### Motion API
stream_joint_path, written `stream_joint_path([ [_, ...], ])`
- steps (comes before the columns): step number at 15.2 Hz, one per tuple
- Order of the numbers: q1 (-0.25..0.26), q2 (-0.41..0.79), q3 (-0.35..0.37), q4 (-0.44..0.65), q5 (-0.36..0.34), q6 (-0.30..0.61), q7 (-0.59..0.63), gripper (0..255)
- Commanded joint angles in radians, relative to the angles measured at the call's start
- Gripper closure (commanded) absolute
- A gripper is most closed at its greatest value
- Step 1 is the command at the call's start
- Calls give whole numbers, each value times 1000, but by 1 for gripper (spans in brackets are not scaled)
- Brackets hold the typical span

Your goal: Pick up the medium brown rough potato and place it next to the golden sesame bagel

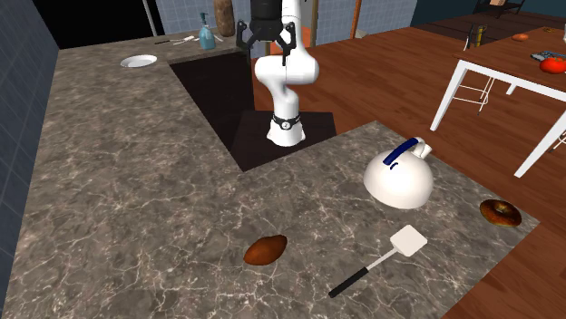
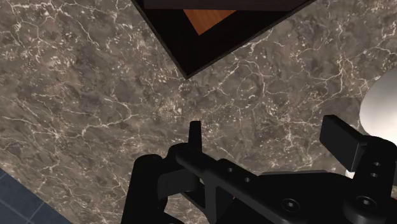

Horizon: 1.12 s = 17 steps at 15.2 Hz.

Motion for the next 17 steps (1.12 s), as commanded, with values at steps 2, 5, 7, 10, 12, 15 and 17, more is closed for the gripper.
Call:
stream_joint_path([
  [2,-1,26,5,-5,7,29,19,0],
  [5,-5,110,18,-13,28,116,74,0],
  [7,-7,171,26,-10,40,172,110,0],
  [10,-11,268,36,4,57,252,160,0],
  [12,-13,336,42,20,68,301,192,0],
  [15,-15,442,48,56,82,370,237,0],
  [17,-17,515,52,86,92,411,266,0],
])
